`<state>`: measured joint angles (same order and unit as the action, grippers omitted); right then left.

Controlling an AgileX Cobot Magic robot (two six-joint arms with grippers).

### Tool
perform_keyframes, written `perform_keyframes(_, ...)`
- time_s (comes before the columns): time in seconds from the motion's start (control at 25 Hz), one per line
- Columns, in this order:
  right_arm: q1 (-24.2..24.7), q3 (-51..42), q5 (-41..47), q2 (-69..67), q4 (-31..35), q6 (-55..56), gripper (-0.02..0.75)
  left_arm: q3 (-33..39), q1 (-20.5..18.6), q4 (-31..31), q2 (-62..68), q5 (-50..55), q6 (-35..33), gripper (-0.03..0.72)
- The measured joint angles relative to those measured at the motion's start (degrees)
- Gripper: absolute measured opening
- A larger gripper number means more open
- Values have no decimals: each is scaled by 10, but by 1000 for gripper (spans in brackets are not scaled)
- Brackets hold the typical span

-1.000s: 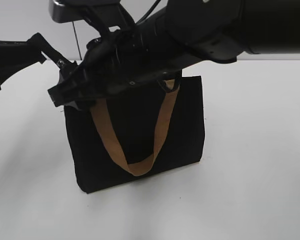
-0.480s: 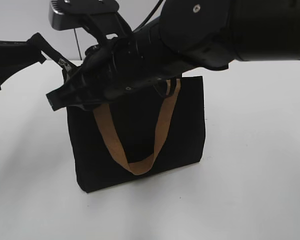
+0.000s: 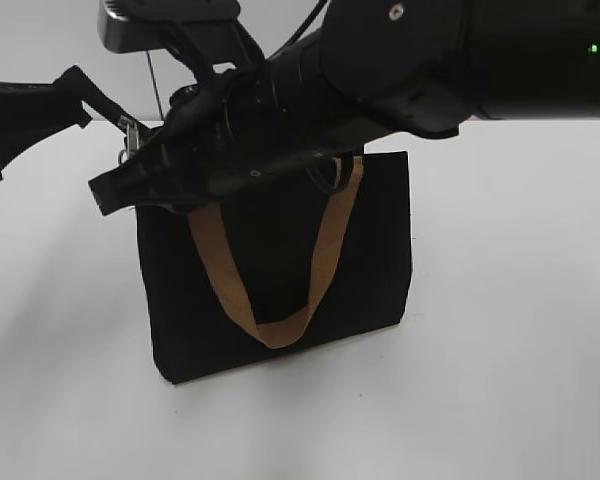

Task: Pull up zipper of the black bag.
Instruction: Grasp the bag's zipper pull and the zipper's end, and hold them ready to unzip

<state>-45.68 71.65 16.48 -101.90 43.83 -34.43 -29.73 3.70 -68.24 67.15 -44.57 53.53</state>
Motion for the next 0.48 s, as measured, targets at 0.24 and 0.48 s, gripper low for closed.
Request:
perform_keyframes(0.24, 0, 0, 0, 4, 0, 7, -1, 0, 0, 0, 0, 1, 0, 15)
perform_keyframes(0.48, 17, 0, 16, 25, 0, 30, -1, 0, 0, 1, 0, 1, 0, 15)
